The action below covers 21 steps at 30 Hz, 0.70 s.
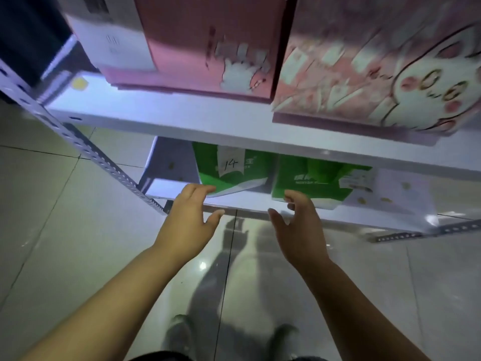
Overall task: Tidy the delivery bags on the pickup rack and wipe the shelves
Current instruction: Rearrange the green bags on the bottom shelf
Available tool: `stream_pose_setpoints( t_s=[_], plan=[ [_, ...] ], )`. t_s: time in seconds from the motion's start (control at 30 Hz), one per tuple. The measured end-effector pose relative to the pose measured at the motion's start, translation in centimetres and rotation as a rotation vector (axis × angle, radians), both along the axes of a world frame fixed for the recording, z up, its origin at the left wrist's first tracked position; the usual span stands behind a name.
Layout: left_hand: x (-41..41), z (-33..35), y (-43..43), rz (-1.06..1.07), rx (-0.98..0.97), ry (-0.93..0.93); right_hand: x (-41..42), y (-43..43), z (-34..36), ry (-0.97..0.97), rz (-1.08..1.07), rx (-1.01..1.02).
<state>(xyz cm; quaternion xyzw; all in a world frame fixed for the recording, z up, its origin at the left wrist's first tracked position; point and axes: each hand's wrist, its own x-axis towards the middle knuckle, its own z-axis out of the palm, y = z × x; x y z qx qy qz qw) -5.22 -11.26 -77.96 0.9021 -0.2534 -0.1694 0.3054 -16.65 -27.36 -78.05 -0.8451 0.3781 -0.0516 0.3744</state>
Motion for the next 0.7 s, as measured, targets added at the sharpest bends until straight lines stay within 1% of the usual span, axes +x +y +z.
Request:
stream_pose_setpoints(
  t_s=[0.2,0.33,0.47,0.6,0.7],
  plan=[
    [1.8,-10.0,-0.9,0.126,-0.163,-0.081,2.9,-1.0,-10.2,-0.09,0.039,-0.016],
    [3.0,-15.3,-1.1,0.178,-0.219,-0.136,4.6,-1.6,-14.6,-0.128,0.061,0.012],
    [4.4,-19.6,-1.7,0.171,-0.312,-0.205,6.2,-1.6,-18.0,-0.18,0.077,-0.064],
    [5.5,-22.3,-2.3,0.156,-0.419,-0.285,7.6,-1.8,-20.3,-0.172,0.072,-0.11],
    [5.9,-23.4,-2.5,0.123,-0.45,-0.338,8.6,-2.0,-21.1,-0.162,0.051,-0.123]
  ],
)
